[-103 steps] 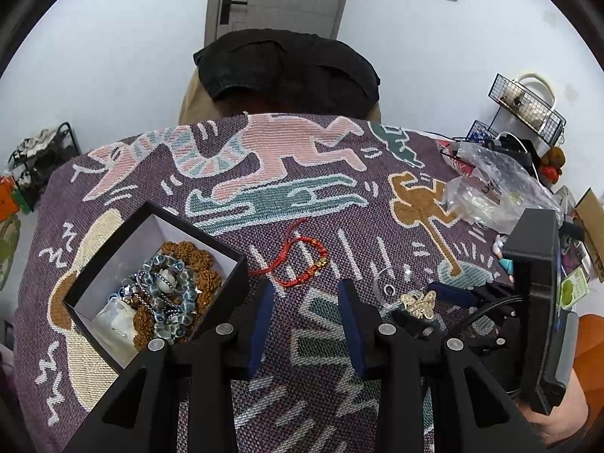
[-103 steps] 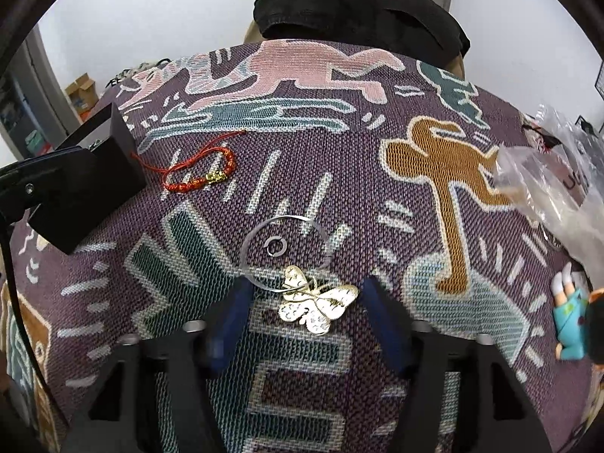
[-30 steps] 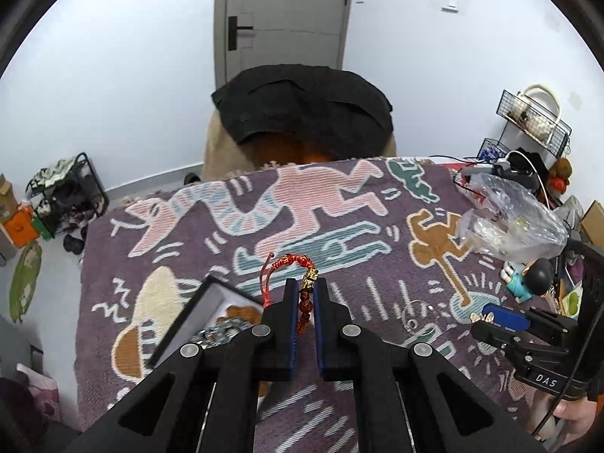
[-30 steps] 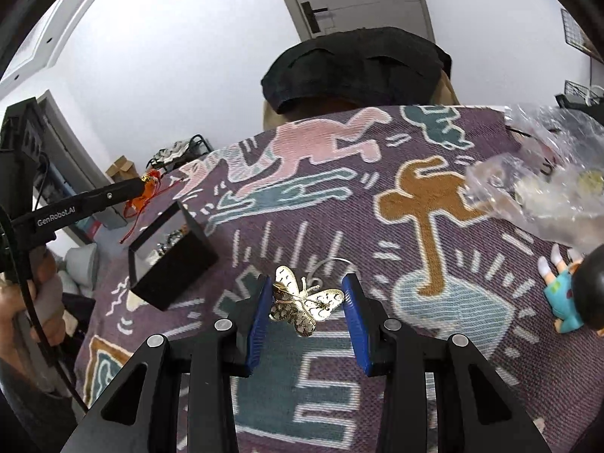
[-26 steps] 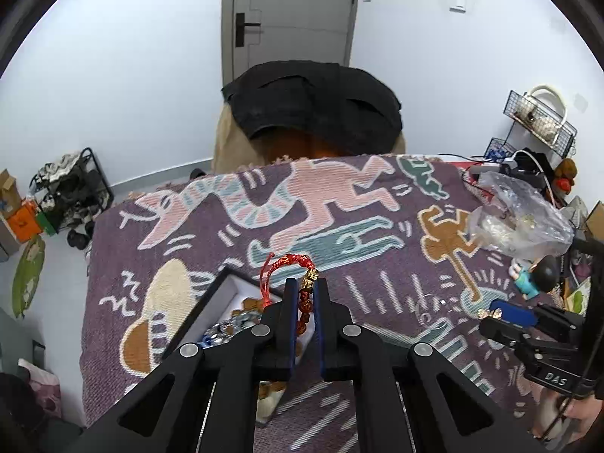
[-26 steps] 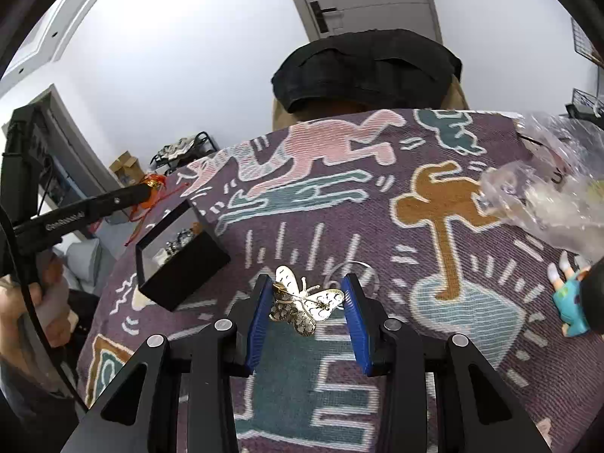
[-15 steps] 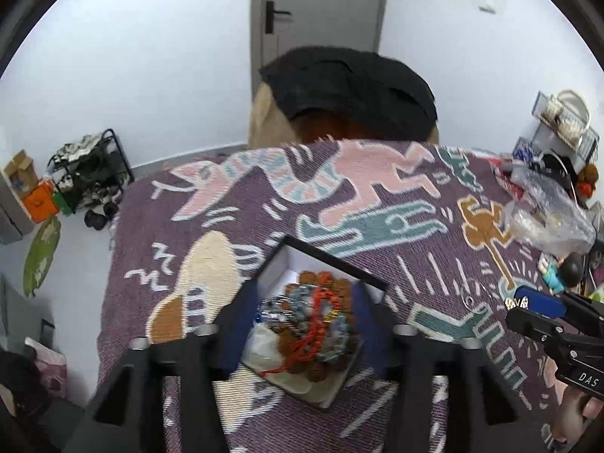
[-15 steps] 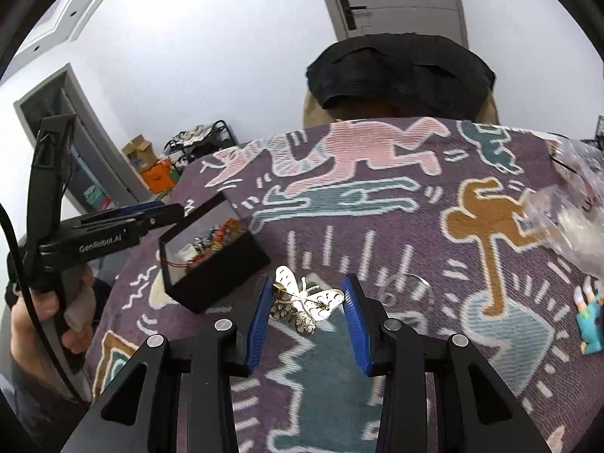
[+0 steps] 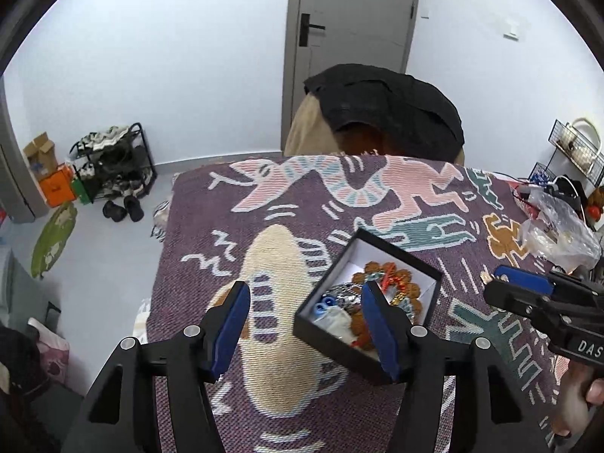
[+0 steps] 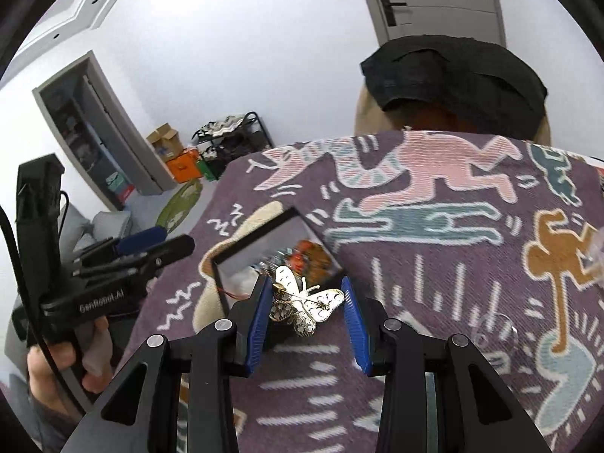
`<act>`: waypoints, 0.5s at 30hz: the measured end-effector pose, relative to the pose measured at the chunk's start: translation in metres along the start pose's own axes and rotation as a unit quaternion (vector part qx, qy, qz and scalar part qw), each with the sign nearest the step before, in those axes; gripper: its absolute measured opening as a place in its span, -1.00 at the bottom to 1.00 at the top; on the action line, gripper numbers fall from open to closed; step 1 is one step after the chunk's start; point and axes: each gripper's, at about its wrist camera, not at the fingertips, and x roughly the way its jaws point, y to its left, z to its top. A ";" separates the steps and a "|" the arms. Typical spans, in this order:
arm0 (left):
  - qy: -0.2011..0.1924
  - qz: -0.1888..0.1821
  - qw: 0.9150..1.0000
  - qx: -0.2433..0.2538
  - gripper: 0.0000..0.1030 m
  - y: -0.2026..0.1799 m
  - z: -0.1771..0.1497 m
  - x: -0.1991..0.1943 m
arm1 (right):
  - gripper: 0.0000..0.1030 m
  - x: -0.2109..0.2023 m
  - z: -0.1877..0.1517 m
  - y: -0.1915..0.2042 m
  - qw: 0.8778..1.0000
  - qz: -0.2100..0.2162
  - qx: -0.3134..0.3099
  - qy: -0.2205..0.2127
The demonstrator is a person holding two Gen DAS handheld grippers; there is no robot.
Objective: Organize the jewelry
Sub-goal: 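Lower the gold butterfly pendant into the black box and open the right tool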
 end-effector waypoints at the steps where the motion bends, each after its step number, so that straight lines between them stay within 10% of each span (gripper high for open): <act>1: 0.000 0.001 1.000 -0.002 0.21 0.002 -0.001 0.000 | -0.25 0.004 0.003 0.004 1.000 0.003 -0.001 0.001; 12: 0.001 0.002 1.000 -0.007 0.21 0.011 -0.001 -0.003 | -0.24 0.035 0.024 0.036 1.000 0.025 -0.009 0.017; 15: -0.001 -0.001 1.000 -0.004 0.34 0.010 -0.001 -0.004 | 0.20 0.036 0.025 0.034 0.999 0.024 -0.005 0.023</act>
